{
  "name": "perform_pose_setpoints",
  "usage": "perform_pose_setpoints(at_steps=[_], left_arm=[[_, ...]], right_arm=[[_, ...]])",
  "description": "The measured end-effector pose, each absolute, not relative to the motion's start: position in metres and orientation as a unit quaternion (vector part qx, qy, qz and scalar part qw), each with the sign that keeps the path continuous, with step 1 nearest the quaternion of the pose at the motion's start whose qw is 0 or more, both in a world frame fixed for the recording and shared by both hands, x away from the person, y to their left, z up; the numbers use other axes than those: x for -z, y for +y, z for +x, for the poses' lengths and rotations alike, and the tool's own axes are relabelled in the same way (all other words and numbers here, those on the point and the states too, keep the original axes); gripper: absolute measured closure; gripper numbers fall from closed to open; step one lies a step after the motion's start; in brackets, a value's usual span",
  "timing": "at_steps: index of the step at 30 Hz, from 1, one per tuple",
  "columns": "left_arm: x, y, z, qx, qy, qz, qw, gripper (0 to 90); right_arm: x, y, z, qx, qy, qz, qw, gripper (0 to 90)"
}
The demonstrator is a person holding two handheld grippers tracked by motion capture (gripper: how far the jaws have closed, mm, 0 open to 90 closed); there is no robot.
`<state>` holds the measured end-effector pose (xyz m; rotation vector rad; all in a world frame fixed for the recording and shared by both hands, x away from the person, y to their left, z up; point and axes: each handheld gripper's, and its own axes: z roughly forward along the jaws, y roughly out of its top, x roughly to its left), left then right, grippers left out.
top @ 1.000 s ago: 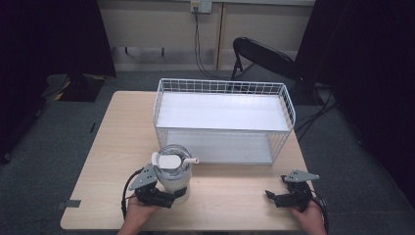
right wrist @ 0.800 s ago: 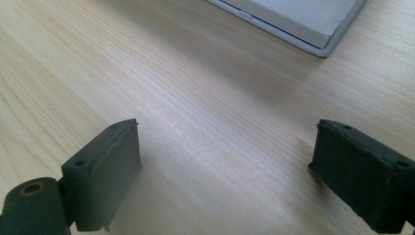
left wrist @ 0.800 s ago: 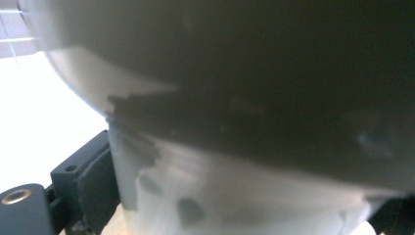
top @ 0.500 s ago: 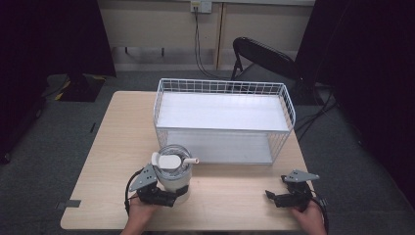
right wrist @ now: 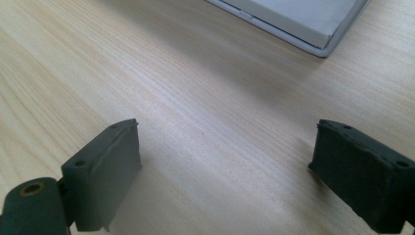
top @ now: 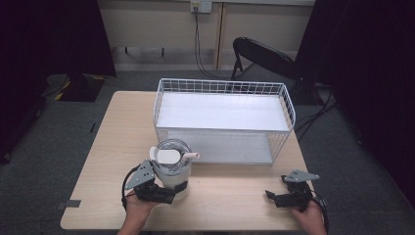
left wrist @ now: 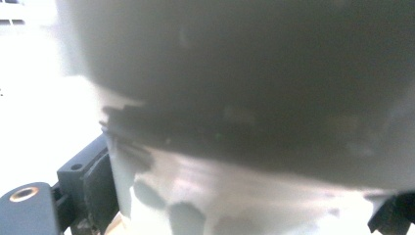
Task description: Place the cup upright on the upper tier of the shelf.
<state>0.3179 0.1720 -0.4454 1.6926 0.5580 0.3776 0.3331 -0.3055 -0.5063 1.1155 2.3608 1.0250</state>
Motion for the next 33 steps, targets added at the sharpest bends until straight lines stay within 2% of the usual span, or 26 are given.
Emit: perform_pose_setpoints(at_steps=[5,23,33], left_arm=[[0.438,0.170,0.319,-0.139,0.255,0.732,0.616,8.6],[0.412,0.158,0.326,-0.134,0.253,0.740,0.609,9.0],[0.402,0.156,0.329,-0.138,0.255,0.705,0.647,9.7]], right_arm=[[0.506,-0.305,0.333,-0.360,0.830,0.392,0.167,9.9],[0.506,-0.305,0.333,-0.360,0.830,0.392,0.167,9.9],[0.506,-0.306,0.333,-0.360,0.830,0.392,0.168,9.9]])
